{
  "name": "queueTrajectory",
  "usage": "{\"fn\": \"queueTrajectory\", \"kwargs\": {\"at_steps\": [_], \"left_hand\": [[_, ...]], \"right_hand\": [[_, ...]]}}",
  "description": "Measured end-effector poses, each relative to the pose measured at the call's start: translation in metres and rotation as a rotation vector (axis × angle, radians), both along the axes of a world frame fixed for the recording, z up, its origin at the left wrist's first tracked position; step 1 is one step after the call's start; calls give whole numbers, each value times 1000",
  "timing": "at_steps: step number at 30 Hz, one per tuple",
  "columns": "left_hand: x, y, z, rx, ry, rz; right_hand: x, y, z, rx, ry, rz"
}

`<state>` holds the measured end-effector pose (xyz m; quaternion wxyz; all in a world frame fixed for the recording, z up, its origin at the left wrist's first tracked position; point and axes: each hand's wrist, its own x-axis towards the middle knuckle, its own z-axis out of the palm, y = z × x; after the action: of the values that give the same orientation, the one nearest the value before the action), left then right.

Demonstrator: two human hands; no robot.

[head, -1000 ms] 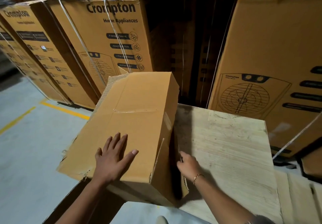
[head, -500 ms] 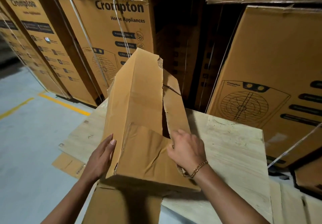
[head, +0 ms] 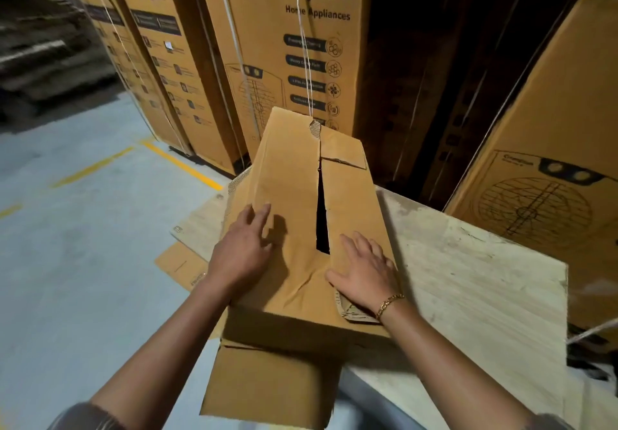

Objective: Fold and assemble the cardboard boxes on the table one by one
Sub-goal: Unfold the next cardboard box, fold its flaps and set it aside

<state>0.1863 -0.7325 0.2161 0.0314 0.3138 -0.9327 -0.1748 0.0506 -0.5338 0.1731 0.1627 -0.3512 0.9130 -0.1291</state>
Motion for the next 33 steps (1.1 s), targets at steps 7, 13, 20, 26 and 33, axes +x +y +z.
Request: {"fn": "queueTrajectory", "kwargs": {"at_steps": [7, 13, 20, 26, 33], "left_hand": [[-8, 29, -31, -413, -172, -254], [9, 15, -35, -433, 153, -225], [57, 4, -57, -423, 616, -193], [79, 20, -56, -373, 755, -103], [95, 40, -23, -346, 907, 40]], "right_hand": [[2, -10, 0, 63, 84, 49], [-3, -11, 3, -10, 83, 22], [-4, -20, 18, -90, 45, 7], [-4, -17, 22, -107, 33, -23], [-8, -21, 22, -24, 48, 18]]}}
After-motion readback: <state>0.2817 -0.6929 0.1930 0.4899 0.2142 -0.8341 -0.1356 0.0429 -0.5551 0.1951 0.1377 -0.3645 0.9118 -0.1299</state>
